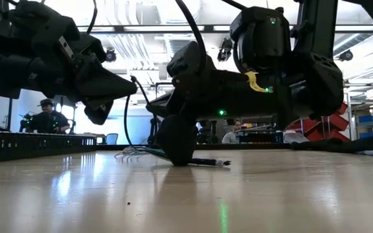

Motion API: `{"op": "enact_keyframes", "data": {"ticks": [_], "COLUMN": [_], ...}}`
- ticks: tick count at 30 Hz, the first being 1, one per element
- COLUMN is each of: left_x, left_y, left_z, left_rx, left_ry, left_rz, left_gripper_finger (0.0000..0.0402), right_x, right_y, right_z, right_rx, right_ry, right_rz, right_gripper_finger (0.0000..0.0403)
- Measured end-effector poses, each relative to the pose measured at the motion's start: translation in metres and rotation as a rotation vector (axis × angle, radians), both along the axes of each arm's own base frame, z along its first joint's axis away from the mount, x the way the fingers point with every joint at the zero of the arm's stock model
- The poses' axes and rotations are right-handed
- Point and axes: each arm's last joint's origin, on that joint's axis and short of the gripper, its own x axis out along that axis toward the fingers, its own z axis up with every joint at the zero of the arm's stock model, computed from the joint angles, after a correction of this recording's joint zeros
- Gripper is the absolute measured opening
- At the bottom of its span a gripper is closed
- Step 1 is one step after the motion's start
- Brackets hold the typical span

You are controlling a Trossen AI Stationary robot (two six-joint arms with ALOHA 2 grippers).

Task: Ziptie cables
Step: Wrap the cable wires using a black zip tie

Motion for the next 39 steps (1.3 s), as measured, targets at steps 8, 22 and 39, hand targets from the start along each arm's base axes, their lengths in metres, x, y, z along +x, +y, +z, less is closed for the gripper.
{"op": "enact_keyframes", "data": {"ticks": [8,22,39], "left_x": [-0.004,-0.004,-0.003], "left_y": [0.001,0.001,0.007], "left_z": [-0.003,-0.008,-0.008], "left_rx": [-0.058,-0.075,-0.1], "left_ry": [0.022,0.068,0.07], "left_rz": [0.001,-0.004,-0.005], "left_gripper_finger": [0.0,0.0,0.0], "right_x": [0.0,0.017,0.013], "right_y": [0.0,0.002,0.006], "right_z": [0.003,0.014,0.012], "right_rx": [-0.158,-0.261,-0.335], "right_ry": [0.049,0.051,0.076], "right_rz": [0.018,0.08,0.146], "right_gripper_finger": [0.0,0.0,0.0]}}
